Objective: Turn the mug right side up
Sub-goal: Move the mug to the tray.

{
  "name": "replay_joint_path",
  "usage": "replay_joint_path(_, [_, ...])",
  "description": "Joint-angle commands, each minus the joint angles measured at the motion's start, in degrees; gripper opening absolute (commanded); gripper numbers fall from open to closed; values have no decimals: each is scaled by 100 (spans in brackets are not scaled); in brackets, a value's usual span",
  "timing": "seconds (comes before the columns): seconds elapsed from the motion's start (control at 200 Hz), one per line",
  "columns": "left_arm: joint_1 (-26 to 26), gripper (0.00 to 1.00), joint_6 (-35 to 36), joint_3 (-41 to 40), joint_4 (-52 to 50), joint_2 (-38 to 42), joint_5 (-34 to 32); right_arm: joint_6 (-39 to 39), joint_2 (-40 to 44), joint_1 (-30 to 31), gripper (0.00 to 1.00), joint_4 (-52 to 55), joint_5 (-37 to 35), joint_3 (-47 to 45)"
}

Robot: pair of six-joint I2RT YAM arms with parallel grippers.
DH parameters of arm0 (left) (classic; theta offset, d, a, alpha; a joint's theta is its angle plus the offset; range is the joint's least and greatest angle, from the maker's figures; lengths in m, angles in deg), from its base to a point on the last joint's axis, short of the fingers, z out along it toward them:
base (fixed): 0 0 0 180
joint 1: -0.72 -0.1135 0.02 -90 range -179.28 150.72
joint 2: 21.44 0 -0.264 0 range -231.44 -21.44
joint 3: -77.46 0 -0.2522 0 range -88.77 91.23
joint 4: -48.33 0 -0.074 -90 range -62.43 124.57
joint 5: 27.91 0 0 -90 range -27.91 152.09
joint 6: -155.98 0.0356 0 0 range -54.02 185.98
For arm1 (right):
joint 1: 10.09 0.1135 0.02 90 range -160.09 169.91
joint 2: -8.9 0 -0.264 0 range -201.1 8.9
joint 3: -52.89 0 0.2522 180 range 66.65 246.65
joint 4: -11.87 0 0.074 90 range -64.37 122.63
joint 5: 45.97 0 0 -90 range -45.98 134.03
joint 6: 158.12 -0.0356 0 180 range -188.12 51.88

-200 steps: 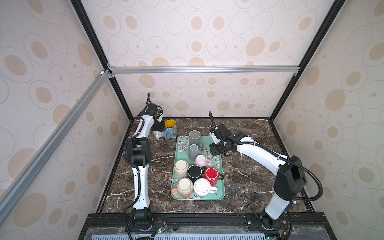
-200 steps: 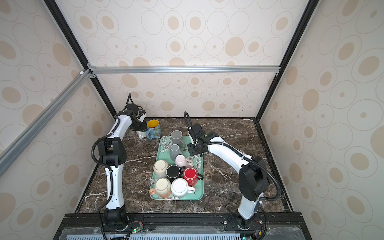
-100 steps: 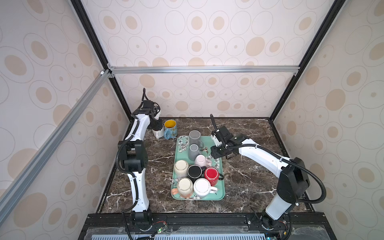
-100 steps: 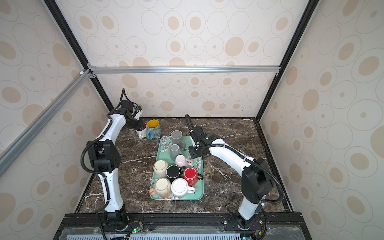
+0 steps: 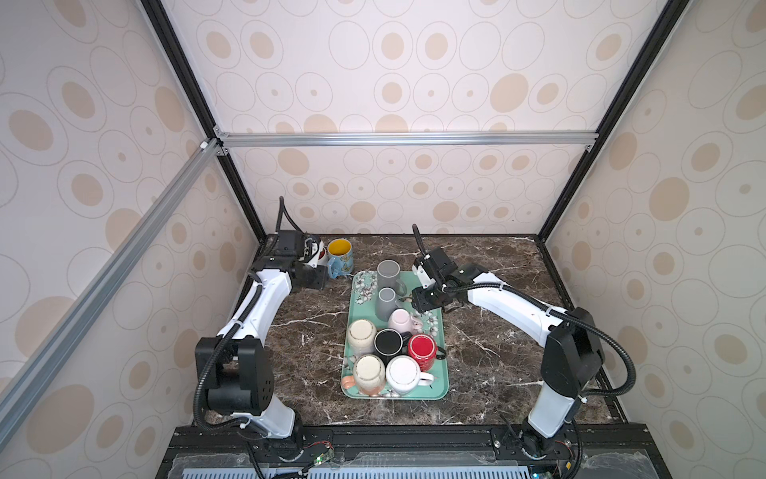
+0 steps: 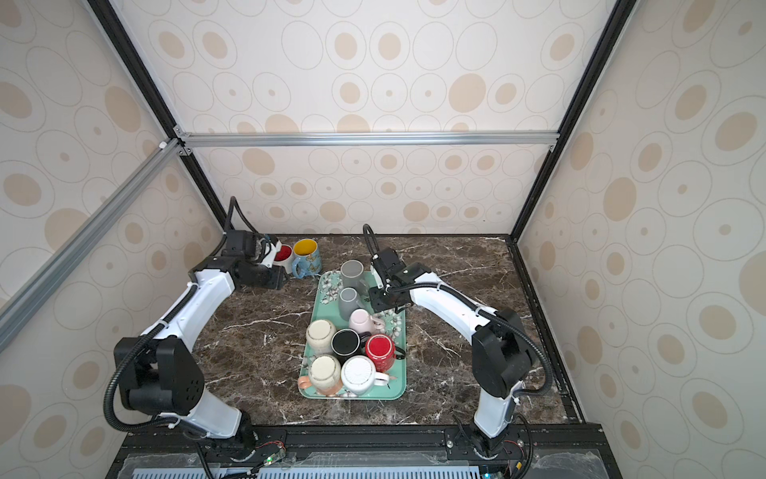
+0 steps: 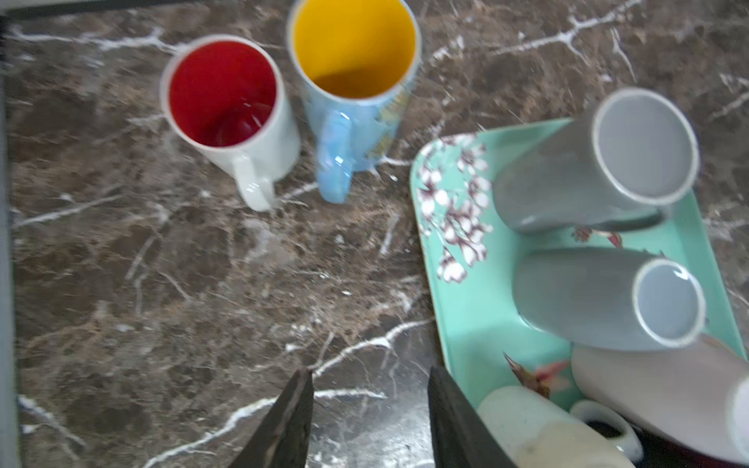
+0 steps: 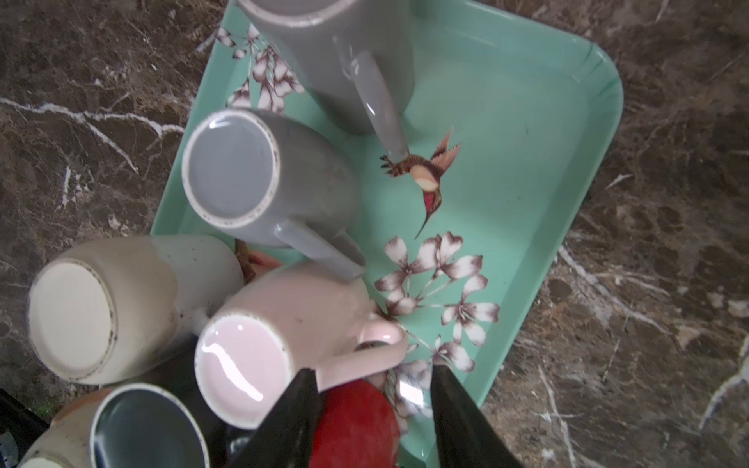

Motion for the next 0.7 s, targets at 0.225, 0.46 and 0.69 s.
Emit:
replay_joint_path(0.225, [1955,48,-1479,-1539,2095,1146,72,624,-1187,36,50,601,-398,1653])
replay_joint_path(0.46, [2426,49,-1922,-1965,2808,1371,182,1068,-1692,36,49,613,-503,2174])
replay_joint_path(0.69, [2602,50,-2226,-2277,3278,1238,429,1304,-2243,31,49,656,-549,2824])
